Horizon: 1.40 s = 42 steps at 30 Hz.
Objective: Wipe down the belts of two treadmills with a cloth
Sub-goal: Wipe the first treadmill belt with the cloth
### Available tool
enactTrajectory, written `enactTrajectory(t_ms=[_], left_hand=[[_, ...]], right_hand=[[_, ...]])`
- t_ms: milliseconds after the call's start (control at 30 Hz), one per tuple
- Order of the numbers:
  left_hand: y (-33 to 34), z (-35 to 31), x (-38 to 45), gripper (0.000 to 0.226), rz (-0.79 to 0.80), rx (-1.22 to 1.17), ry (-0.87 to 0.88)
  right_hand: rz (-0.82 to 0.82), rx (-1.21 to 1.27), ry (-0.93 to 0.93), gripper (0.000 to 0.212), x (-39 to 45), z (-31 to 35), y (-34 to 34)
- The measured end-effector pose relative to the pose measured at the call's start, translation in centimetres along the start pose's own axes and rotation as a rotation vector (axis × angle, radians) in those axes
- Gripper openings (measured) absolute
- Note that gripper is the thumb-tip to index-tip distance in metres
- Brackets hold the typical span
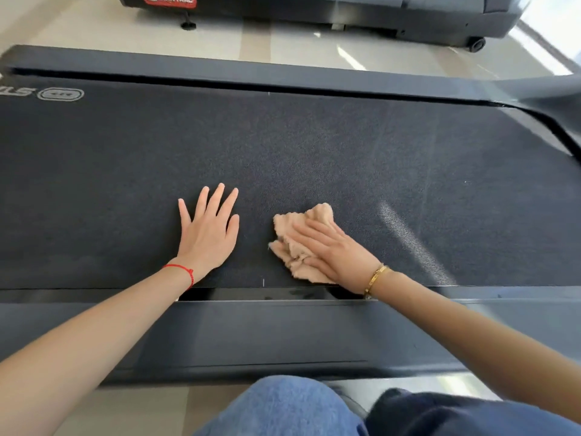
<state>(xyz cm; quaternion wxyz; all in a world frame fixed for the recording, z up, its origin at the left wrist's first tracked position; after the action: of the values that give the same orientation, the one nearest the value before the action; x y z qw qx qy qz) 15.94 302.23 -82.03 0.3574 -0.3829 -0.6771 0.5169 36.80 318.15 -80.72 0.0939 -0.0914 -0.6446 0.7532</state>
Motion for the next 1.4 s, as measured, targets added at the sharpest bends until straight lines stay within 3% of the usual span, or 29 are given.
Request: enactTrajectory(t_ms=[133, 267, 400, 700, 900, 1000, 1100, 1233, 1300, 1400], left_hand=[[-0.1, 0.7, 0.5, 0.057, -0.035, -0.007, -0.025], [-0.1, 1.6, 1.5, 0.056, -0.062, 0.003, -0.044], [-0.2, 2.2, 2.4, 0.057, -0.059, 0.016, -0.063], [0.0, 2.5, 6.5, 0.058, -0.042, -0.017, -0.129], [0.7, 2.5, 7.0, 0.059, -0.052, 0.012, -0.162], [0.7, 2.6, 7.0, 0.06, -0.041, 0.029, -0.165], [0.7, 2.3, 7.0, 0.063, -0.047, 0.053, -0.163], [0.7, 2.1, 7.1, 0.064, -0.028, 0.101, -0.17], [0.8, 2.1, 7.1, 0.063, -0.015, 0.118, -0.173], [0.8, 2.1, 7.2, 0.063, -0.01, 0.136, -0.175]], right_hand=[[-0.068, 0.023, 0.146, 0.065, 2.9, -0.1, -0.7], [-0.157, 0.002, -0.074, 0.048, 3.4, 5.4, 1.2], [-0.183, 0.042, -0.068, 0.051, 3.7, 4.4, 1.6], [-0.169, 0.022, 0.329, 0.043, 14.4, -6.7, -2.2], [-0.18, 0.031, -0.017, 0.054, 15.1, -3.9, 0.0], [-0.234, -0.108, -0.044, 0.041, 18.0, -7.3, -0.6], [-0.218, -0.197, 0.187, 0.025, 23.3, -11.5, -1.8], [-0.158, -0.131, 0.419, 0.05, 31.3, -15.0, -2.3], [-0.129, -0.073, 0.425, 0.05, 35.0, -13.2, -2.3], [-0.077, -0.115, 0.289, 0.048, 38.0, -7.6, -2.3]])
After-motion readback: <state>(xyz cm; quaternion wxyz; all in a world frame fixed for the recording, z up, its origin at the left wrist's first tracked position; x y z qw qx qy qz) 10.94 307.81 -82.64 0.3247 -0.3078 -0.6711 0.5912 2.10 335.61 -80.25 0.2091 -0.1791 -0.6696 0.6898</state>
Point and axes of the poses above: each hand's wrist, its own x-axis towards the middle knuckle, its own y-axis out of the palm, z = x × y, the point moved 3 cm from there along x, towards the middle knuckle, and after that the axes turned 13 degrees about y, right-handed, at the moved point
